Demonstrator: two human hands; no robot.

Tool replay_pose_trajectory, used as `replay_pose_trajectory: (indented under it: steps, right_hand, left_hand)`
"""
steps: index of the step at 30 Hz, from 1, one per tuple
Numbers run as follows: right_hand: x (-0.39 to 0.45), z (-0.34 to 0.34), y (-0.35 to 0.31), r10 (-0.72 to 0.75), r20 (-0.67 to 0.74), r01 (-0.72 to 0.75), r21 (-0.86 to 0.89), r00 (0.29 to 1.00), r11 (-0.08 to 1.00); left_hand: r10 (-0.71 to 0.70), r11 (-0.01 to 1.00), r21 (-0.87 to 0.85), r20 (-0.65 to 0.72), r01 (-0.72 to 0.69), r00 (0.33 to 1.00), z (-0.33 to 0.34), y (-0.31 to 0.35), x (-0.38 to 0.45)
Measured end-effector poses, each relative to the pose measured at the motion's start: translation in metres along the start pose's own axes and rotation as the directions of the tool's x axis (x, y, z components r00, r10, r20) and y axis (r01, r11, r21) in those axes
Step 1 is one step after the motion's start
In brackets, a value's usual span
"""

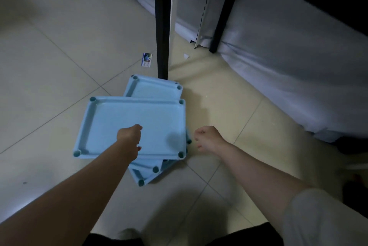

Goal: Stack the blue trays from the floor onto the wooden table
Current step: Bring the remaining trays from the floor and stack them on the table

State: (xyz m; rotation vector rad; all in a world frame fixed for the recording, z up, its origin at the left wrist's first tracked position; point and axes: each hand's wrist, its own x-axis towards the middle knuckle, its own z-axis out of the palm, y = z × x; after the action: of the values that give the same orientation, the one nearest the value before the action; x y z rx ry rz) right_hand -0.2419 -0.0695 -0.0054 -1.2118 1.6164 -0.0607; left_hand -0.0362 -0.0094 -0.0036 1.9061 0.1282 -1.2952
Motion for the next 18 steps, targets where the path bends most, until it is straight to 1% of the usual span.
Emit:
replay_pose_trajectory:
  steps: [3, 5, 8, 12, 18]
  right_hand:
    - [0.028, 0.023, 0.017, -0.001, 0.003, 0.001, -0.039, 1.0, 0.999]
    - [0.043, 0.037, 0.026, 0.007, 0.0, -0.007, -0.034, 1.0, 0.999]
    - [0.064, 0.053, 0.041, 0.015, 0.028, -0.015, 0.004, 1.0, 1.0]
    - [0.079, 0.065, 0.049, 0.035, 0.058, -0.039, 0.069, 0.998, 0.997]
    - [0.092, 0.083, 0.058, 0.049, 0.051, -0.056, 0.139, 0.997, 0.989]
  left_hand:
    - [-0.012, 1.0, 0.012, 0.0, 0.012, 1.0, 0.005, -0.02, 0.029]
    - [-0.017, 1.0, 0.013, 0.022, 0.016, 1.0, 0.008, -0.031, 0.044]
    - [-0.001, 1.0, 0.022, 0.047, 0.0, 0.999, 0.012, -0.043, 0.063]
    - [0.033, 0.998, 0.045, 0.034, -0.035, 0.999, 0.016, -0.054, 0.081]
    - [0.06, 0.997, 0.056, 0.027, -0.061, 0.998, 0.018, -0.059, 0.088]
